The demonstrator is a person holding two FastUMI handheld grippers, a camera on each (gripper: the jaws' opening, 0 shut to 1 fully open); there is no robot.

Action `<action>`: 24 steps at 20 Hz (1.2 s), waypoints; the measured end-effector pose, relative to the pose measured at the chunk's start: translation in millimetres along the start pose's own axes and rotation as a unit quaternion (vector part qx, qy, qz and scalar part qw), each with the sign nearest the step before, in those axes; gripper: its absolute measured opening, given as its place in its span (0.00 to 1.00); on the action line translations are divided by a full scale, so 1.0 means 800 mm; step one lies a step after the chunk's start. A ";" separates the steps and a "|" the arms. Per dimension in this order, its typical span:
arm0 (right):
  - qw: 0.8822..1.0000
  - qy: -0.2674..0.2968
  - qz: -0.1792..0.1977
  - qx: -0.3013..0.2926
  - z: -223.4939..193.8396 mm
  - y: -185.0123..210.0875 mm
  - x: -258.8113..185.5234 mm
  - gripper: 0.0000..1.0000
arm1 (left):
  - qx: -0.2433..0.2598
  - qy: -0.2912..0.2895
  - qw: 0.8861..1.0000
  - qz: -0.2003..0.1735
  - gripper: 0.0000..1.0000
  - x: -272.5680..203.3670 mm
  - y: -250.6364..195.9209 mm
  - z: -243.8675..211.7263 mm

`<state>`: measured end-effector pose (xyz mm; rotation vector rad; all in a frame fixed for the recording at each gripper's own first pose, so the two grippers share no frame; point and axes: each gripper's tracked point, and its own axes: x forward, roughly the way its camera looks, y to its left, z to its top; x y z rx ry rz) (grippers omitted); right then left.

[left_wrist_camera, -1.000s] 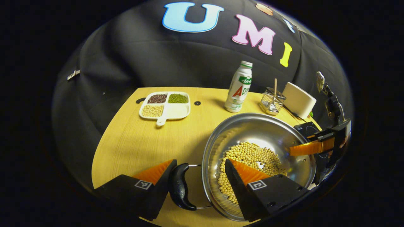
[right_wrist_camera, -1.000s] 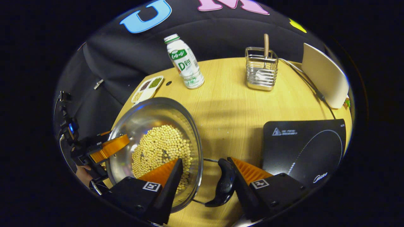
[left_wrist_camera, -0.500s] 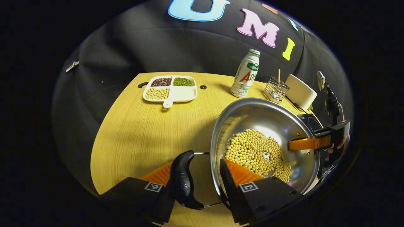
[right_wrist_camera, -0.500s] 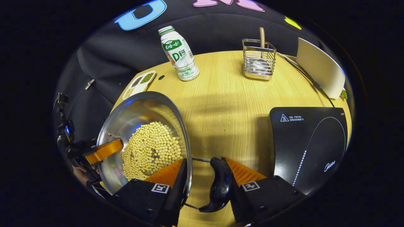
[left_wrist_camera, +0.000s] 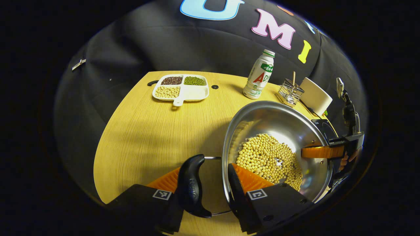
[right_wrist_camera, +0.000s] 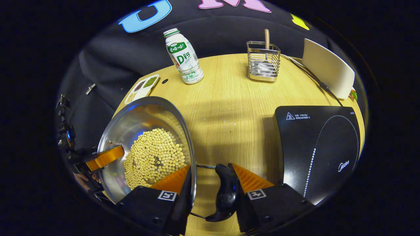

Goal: First push the handle of the pot to place it horizontally, then grasp the pot with both hands and set it on the induction cooktop.

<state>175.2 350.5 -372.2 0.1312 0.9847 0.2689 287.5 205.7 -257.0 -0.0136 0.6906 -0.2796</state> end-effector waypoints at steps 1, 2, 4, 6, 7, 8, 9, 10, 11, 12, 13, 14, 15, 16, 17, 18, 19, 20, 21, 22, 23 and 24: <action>1.000 0.003 -0.001 -0.001 -0.002 -0.002 -0.004 0.62 | -0.006 -0.002 1.000 0.008 0.67 -0.002 -0.001 -0.001; 1.000 0.006 -0.001 -0.005 -0.002 -0.001 -0.005 0.60 | -0.010 -0.013 1.000 0.013 0.67 -0.009 -0.001 -0.002; 1.000 0.005 -0.004 -0.020 -0.007 -0.003 -0.010 0.60 | -0.017 -0.010 1.000 0.014 0.64 -0.017 -0.007 -0.016; 1.000 0.004 0.000 -0.026 -0.013 -0.003 -0.024 0.60 | -0.024 -0.010 1.000 0.016 0.64 -0.029 -0.012 -0.024; 1.000 0.000 0.002 -0.030 -0.014 -0.003 -0.035 0.60 | -0.021 -0.012 1.000 0.019 0.64 -0.038 -0.014 -0.022; 1.000 -0.001 0.006 -0.030 -0.011 -0.001 -0.042 0.60 | -0.019 -0.015 0.999 0.023 0.64 -0.050 -0.016 -0.021; 0.999 -0.003 0.011 -0.030 -0.008 0.002 -0.049 0.60 | -0.019 -0.016 0.999 0.026 0.64 -0.060 -0.018 -0.017; 0.999 -0.003 0.014 -0.031 -0.005 0.002 -0.058 0.60 | -0.018 -0.016 0.999 0.027 0.64 -0.070 -0.023 -0.013; 0.999 -0.007 0.016 -0.031 -0.003 0.000 -0.072 0.60 | -0.016 -0.017 0.999 0.029 0.64 -0.082 -0.028 -0.009; 0.999 -0.012 0.017 -0.033 0.003 -0.002 -0.085 0.60 | -0.016 -0.020 0.999 0.031 0.65 -0.091 -0.037 -0.003; 0.999 -0.015 0.017 -0.034 0.007 -0.007 -0.100 0.60 | -0.017 -0.022 0.999 0.031 0.64 -0.101 -0.046 0.002; 0.999 -0.020 0.017 -0.034 0.013 -0.014 -0.114 0.60 | -0.018 -0.025 0.999 0.030 0.64 -0.110 -0.059 0.007; 0.999 -0.025 0.016 -0.035 0.017 -0.023 -0.130 0.60 | -0.019 -0.028 0.999 0.029 0.64 -0.119 -0.073 0.013; 0.999 -0.031 0.013 -0.035 0.022 -0.034 -0.144 0.60 | -0.018 -0.029 0.999 0.026 0.64 -0.125 -0.089 0.016; 0.999 -0.035 0.012 -0.035 0.017 -0.050 -0.164 0.60 | -0.018 -0.031 0.999 0.023 0.64 -0.131 -0.107 0.020; 0.999 -0.037 0.011 -0.033 0.019 -0.062 -0.177 0.60 | -0.017 -0.031 0.999 0.021 0.64 -0.136 -0.122 0.022; 0.999 -0.039 0.010 -0.032 0.021 -0.074 -0.188 0.59 | -0.016 -0.034 0.999 0.020 0.64 -0.141 -0.139 0.025; 0.999 -0.042 0.009 -0.030 0.023 -0.088 -0.197 0.60 | -0.015 -0.036 0.999 0.018 0.64 -0.144 -0.155 0.027; 0.999 -0.042 0.007 -0.028 0.024 -0.101 -0.206 0.60 | -0.015 -0.036 0.999 0.016 0.64 -0.146 -0.170 0.028; 0.999 -0.044 0.005 -0.026 0.026 -0.113 -0.215 0.60 | -0.016 -0.036 0.999 0.013 0.64 -0.147 -0.185 0.030; 0.999 -0.047 0.004 -0.026 0.029 -0.124 -0.224 0.60 | -0.017 -0.037 0.999 0.009 0.64 -0.147 -0.200 0.032; 0.998 -0.050 0.001 -0.027 0.033 -0.136 -0.231 0.59 | -0.017 -0.038 0.999 0.006 0.64 -0.146 -0.213 0.034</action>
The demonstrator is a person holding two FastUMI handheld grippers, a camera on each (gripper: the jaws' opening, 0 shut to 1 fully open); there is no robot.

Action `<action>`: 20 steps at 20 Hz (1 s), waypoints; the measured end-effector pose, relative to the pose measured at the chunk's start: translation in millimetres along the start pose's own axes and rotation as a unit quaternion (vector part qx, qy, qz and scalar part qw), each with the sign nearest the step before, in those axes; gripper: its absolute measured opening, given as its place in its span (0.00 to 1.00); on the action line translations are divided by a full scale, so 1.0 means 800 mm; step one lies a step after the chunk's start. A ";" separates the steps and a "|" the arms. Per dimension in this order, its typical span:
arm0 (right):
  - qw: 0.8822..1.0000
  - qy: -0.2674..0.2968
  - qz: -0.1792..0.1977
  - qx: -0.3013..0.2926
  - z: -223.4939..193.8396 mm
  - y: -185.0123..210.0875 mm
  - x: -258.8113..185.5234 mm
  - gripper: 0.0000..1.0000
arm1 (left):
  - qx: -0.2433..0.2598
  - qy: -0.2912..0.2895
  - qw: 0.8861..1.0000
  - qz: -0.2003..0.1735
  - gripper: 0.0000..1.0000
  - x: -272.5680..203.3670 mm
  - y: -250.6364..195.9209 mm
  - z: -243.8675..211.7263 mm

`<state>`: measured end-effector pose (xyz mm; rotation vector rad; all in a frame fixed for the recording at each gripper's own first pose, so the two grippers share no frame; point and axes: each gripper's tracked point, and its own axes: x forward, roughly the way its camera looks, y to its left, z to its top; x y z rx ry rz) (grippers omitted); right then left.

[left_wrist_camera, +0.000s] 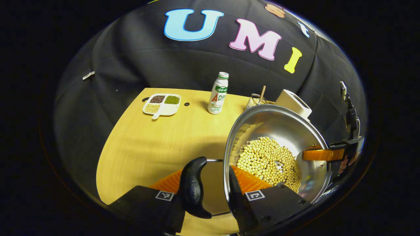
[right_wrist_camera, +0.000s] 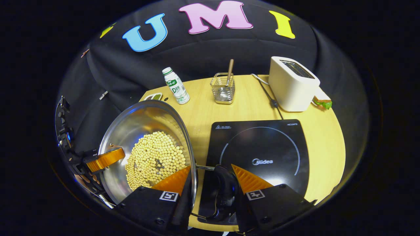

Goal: First push the handle of the pot to place it horizontally, then grasp the pot with both hands and set it on the induction cooktop.

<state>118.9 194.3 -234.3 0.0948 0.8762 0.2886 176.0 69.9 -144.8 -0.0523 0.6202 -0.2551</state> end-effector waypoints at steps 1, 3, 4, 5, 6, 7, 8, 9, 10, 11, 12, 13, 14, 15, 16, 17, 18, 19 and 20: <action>1.000 -0.001 -0.002 0.000 0.004 -0.010 -0.007 0.59 | 0.000 0.000 1.000 -0.002 0.64 0.001 -0.013 0.002; 1.000 -0.003 -0.003 0.001 0.013 -0.032 -0.016 0.60 | 0.001 -0.001 1.000 -0.005 0.64 0.007 -0.038 0.008; 1.000 -0.004 -0.004 0.001 0.017 -0.045 -0.021 0.60 | 0.001 -0.003 1.000 -0.006 0.64 0.010 -0.050 0.009; 1.000 -0.006 -0.005 0.001 0.021 -0.058 -0.024 0.60 | 0.001 -0.002 1.000 -0.007 0.64 0.013 -0.063 0.011; 1.000 -0.006 -0.007 0.003 0.024 -0.071 -0.028 0.60 | 0.001 -0.003 1.000 -0.009 0.64 0.017 -0.075 0.012; 1.000 -0.007 -0.009 0.005 0.027 -0.083 -0.030 0.60 | 0.002 -0.004 1.000 -0.011 0.64 0.022 -0.087 0.014; 1.000 -0.008 -0.010 0.005 0.028 -0.096 -0.032 0.60 | 0.003 -0.003 1.000 -0.013 0.64 0.027 -0.100 0.015; 1.000 -0.008 -0.012 0.007 0.030 -0.109 -0.033 0.60 | 0.003 -0.001 1.000 -0.014 0.64 0.034 -0.111 0.014; 1.000 -0.007 -0.013 0.011 0.029 -0.122 -0.034 0.60 | 0.004 0.001 1.000 -0.016 0.64 0.040 -0.122 0.014; 1.000 -0.005 -0.015 0.014 0.028 -0.136 -0.035 0.60 | 0.005 0.004 1.000 -0.018 0.64 0.047 -0.133 0.012; 1.000 -0.002 -0.017 0.017 0.026 -0.149 -0.034 0.60 | 0.006 0.007 1.000 -0.019 0.64 0.053 -0.145 0.010; 1.000 0.001 -0.020 0.020 0.024 -0.163 -0.034 0.60 | 0.006 0.011 1.000 -0.021 0.64 0.061 -0.157 0.008; 0.999 0.005 -0.022 0.023 0.022 -0.177 -0.032 0.60 | 0.007 0.016 1.000 -0.022 0.64 0.069 -0.168 0.004; 0.999 0.010 -0.024 0.027 0.021 -0.190 -0.029 0.60 | 0.007 0.019 1.000 -0.023 0.64 0.076 -0.179 0.000; 0.999 0.014 -0.026 0.030 0.018 -0.203 -0.028 0.60 | 0.007 0.022 0.999 -0.024 0.64 0.085 -0.188 -0.003; 0.999 0.017 -0.027 0.031 0.017 -0.215 -0.024 0.60 | 0.005 0.025 0.999 -0.024 0.64 0.094 -0.197 -0.007; 0.999 0.021 -0.028 0.032 0.016 -0.226 -0.020 0.60 | 0.003 0.029 0.999 -0.024 0.64 0.101 -0.205 -0.011; 0.999 0.025 -0.029 0.033 0.014 -0.236 -0.015 0.60 | 0.001 0.033 0.999 -0.024 0.64 0.108 -0.212 -0.014; 0.999 0.029 -0.029 0.035 0.014 -0.245 -0.011 0.60 | 0.001 0.036 0.999 -0.023 0.64 0.117 -0.220 -0.017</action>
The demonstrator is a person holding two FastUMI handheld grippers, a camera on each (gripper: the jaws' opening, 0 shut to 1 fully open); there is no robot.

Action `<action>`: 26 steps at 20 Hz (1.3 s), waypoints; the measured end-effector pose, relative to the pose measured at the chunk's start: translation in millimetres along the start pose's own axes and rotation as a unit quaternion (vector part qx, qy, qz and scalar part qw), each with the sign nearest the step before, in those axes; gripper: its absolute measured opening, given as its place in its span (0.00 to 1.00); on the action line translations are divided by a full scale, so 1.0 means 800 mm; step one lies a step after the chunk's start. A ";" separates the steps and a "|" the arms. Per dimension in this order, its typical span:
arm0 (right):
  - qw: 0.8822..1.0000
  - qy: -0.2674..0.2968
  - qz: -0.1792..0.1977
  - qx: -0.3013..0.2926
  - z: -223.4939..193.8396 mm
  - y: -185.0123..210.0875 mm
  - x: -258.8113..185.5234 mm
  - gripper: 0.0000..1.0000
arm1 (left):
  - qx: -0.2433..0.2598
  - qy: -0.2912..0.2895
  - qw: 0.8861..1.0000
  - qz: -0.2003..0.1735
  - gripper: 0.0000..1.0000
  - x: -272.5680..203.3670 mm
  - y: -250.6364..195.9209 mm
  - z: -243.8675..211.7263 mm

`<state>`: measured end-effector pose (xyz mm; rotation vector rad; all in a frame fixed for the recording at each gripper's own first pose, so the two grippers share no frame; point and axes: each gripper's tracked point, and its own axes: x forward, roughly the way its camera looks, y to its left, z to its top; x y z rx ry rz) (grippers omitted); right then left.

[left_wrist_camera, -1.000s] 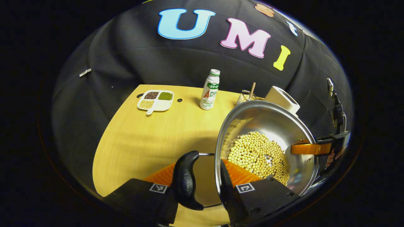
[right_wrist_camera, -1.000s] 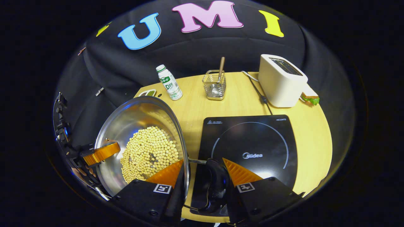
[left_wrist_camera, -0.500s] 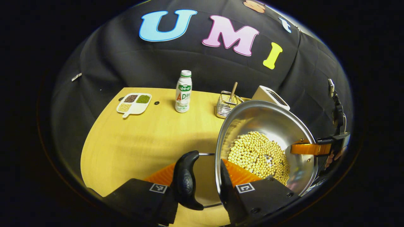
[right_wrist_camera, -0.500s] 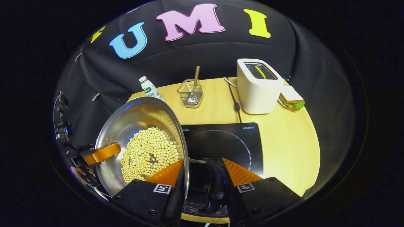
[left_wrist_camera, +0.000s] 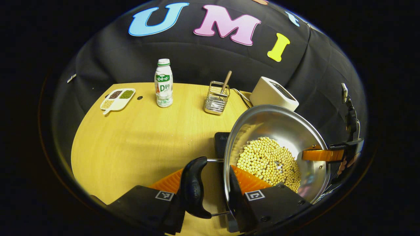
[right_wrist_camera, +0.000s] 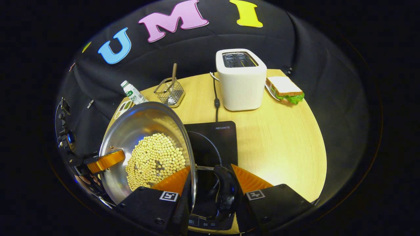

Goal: First push the handle of the pot to place it horizontally, then grasp the pot with both hands and set it on the induction cooktop.

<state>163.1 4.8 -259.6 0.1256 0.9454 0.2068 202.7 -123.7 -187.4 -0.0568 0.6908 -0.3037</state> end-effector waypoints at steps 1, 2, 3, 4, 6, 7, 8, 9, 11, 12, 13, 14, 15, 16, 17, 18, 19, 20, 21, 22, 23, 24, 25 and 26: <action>1.000 0.005 0.000 0.001 -0.001 -0.008 0.005 0.60 | -0.001 0.005 1.000 0.001 0.64 0.009 -0.006 -0.002; 1.000 0.011 0.000 0.002 -0.003 -0.016 0.009 0.60 | 0.000 0.008 1.000 0.002 0.64 0.017 -0.011 -0.003; 1.000 0.016 0.001 0.003 -0.003 -0.024 0.014 0.60 | 0.001 0.008 1.000 0.004 0.64 0.023 -0.017 -0.003; 1.000 0.019 0.001 0.005 -0.002 -0.028 0.019 0.60 | 0.003 0.008 1.000 0.004 0.64 0.030 -0.020 -0.004; 1.000 0.022 0.002 0.005 0.001 -0.036 0.029 0.60 | -0.003 0.007 1.000 0.007 0.64 0.040 -0.023 -0.006; 1.000 0.024 0.003 0.005 0.002 -0.039 0.033 0.64 | -0.005 0.007 1.000 0.007 0.64 0.045 -0.024 -0.006; 1.000 0.026 0.004 0.005 0.002 -0.041 0.036 0.59 | -0.005 0.008 1.000 0.008 0.65 0.052 -0.024 -0.008; 1.000 0.028 0.004 0.006 0.002 -0.043 0.039 0.59 | -0.003 0.008 1.000 0.008 0.65 0.055 -0.024 -0.006; 1.000 0.027 0.005 0.006 0.003 -0.044 0.042 0.59 | -0.001 0.004 1.000 0.009 0.65 0.058 -0.022 -0.005; 1.000 0.026 0.005 0.005 0.003 -0.046 0.043 0.59 | -0.001 0.004 1.000 0.008 0.65 0.059 -0.021 -0.004; 1.000 0.028 0.005 0.004 0.002 -0.047 0.045 0.55 | -0.001 0.005 1.000 0.007 0.65 0.062 -0.020 -0.007; 0.999 0.033 0.004 0.001 -0.002 -0.047 0.048 0.60 | -0.004 0.007 1.000 0.007 0.63 0.065 -0.018 -0.009; 0.999 0.033 0.005 -0.001 -0.003 -0.047 0.046 0.60 | -0.004 0.007 1.000 0.008 0.63 0.064 -0.018 -0.012; 1.000 0.030 0.007 -0.001 -0.001 -0.046 0.051 0.60 | -0.004 0.000 1.000 0.006 0.65 0.063 -0.017 -0.010; 0.999 0.030 0.009 0.001 -0.001 -0.046 0.051 0.60 | -0.006 -0.003 1.000 0.005 0.64 0.067 -0.017 -0.011; 0.999 0.030 0.011 0.004 -0.003 -0.048 0.050 0.60 | -0.008 -0.004 1.000 0.004 0.64 0.066 -0.017 -0.010; 0.999 0.031 0.013 0.004 -0.005 -0.048 0.050 0.60 | -0.006 -0.002 1.000 0.004 0.66 0.068 -0.017 -0.012; 0.999 0.030 0.014 0.006 -0.005 -0.048 0.049 0.61 | 0.001 0.001 1.000 0.005 0.65 0.069 -0.018 -0.014; 0.999 0.031 0.014 0.006 -0.006 -0.047 0.049 0.61 | 0.009 0.002 1.000 0.006 0.67 0.067 -0.018 -0.015; 0.999 0.031 0.015 0.006 -0.006 -0.047 0.049 0.61 | 0.013 0.002 1.000 0.006 0.68 0.066 -0.017 -0.015; 0.999 0.029 0.017 0.007 -0.005 -0.047 0.049 0.61 | 0.009 0.003 1.000 0.006 0.69 0.069 -0.016 -0.015; 0.999 0.029 0.018 0.008 -0.005 -0.047 0.048 0.61 | 0.003 0.007 1.000 0.007 0.70 0.068 -0.017 -0.018; 0.999 0.027 0.019 0.007 -0.005 -0.047 0.047 0.61 | -0.002 0.009 1.000 0.008 0.70 0.066 -0.017 -0.020; 0.999 0.025 0.021 0.008 -0.004 -0.047 0.048 0.62 | -0.007 0.009 1.000 0.007 0.70 0.067 -0.018 -0.019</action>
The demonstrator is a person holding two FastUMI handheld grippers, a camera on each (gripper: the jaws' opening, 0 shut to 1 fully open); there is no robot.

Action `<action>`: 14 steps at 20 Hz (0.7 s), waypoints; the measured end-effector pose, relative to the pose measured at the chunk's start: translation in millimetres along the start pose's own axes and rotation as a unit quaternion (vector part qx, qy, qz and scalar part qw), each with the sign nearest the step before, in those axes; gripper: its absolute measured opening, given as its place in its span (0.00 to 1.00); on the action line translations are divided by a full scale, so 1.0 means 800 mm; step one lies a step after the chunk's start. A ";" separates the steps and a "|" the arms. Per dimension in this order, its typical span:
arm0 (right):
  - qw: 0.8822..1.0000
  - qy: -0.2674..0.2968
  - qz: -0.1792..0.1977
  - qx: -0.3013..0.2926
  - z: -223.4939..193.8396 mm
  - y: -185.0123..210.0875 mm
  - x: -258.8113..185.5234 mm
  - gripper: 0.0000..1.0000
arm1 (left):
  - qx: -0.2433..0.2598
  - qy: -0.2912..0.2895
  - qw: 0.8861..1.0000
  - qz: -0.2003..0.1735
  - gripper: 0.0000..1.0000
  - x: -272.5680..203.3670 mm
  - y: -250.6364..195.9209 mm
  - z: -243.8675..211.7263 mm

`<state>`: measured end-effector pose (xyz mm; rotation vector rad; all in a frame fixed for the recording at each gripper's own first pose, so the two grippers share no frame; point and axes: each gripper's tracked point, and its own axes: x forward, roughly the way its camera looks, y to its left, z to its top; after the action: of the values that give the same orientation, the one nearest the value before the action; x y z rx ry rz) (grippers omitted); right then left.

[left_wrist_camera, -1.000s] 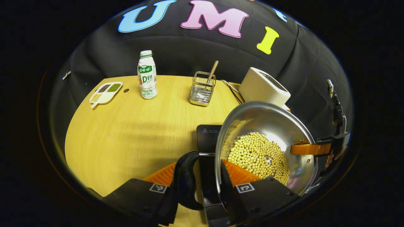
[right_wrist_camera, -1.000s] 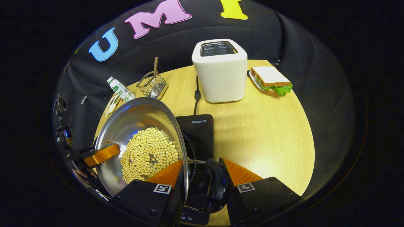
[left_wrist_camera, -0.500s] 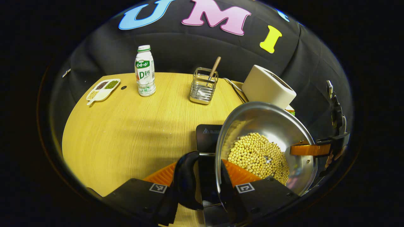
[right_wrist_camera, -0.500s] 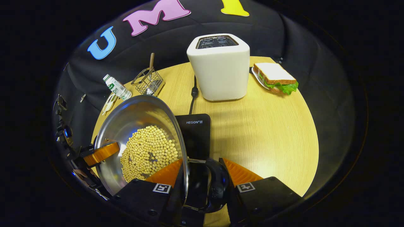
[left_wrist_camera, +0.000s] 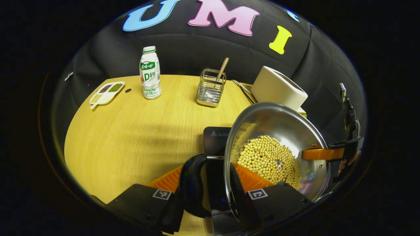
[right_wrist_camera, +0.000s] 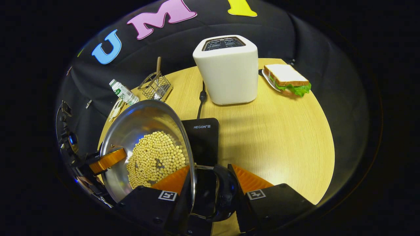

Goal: First push the handle of the pot to place it horizontally, then grasp the pot with both hands and set it on the induction cooktop.

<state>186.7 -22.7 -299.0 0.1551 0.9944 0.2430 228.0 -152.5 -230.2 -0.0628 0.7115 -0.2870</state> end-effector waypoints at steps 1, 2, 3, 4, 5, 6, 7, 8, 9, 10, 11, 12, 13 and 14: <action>1.000 -0.002 0.002 0.002 0.001 0.001 0.000 0.62 | -0.007 0.001 1.000 -0.001 0.70 0.000 0.000 -0.002; 1.000 -0.001 0.003 0.003 0.000 0.001 -0.001 0.61 | -0.016 0.005 1.000 -0.002 0.70 0.000 0.000 -0.004; 1.000 0.002 0.006 0.002 -0.002 0.002 -0.001 0.62 | -0.027 0.010 1.000 -0.002 0.69 0.001 -0.001 -0.006; 1.000 0.007 0.013 0.000 -0.007 0.004 -0.006 0.64 | -0.041 0.020 0.999 -0.004 0.70 -0.001 -0.003 -0.010; 1.000 0.007 0.010 -0.006 -0.010 0.001 -0.009 0.65 | -0.049 0.028 0.998 -0.001 0.70 -0.004 -0.003 -0.015; 1.000 0.003 0.010 -0.009 -0.011 0.001 -0.013 0.72 | -0.048 0.031 0.998 0.007 0.71 -0.008 0.001 -0.016; 1.000 0.001 0.009 -0.009 -0.014 -0.001 -0.020 0.77 | -0.046 0.026 0.999 0.008 0.83 -0.016 0.002 -0.018; 1.000 -0.001 0.006 -0.005 -0.016 -0.003 -0.027 0.90 | -0.048 0.022 0.999 0.005 0.87 -0.028 0.001 -0.018; 1.000 -0.005 0.002 0.002 -0.018 -0.006 -0.034 1.00 | -0.052 0.010 0.999 0.011 0.96 -0.038 0.005 -0.017; 1.000 -0.012 -0.002 0.007 -0.020 -0.009 -0.046 0.99 | -0.056 0.001 0.998 0.012 0.96 -0.049 0.008 -0.016; 1.000 -0.020 -0.008 0.010 -0.022 -0.012 -0.057 0.99 | -0.061 -0.008 0.998 0.010 0.96 -0.062 0.007 -0.017; 0.999 -0.028 -0.011 0.015 -0.023 -0.011 -0.069 0.99 | -0.065 -0.012 0.998 0.005 0.96 -0.076 0.005 -0.019; 0.999 -0.033 -0.015 0.020 -0.023 -0.009 -0.083 0.99 | -0.068 -0.020 0.997 0.003 0.96 -0.092 0.005 -0.019; 0.999 -0.042 -0.016 0.025 -0.024 -0.005 -0.098 0.99 | -0.066 -0.034 0.997 0.006 0.96 -0.108 0.007 -0.016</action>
<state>130.1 -47.7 -247.1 0.1924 0.9200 0.1814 158.6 -122.2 -185.9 -0.1925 0.6622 -0.2248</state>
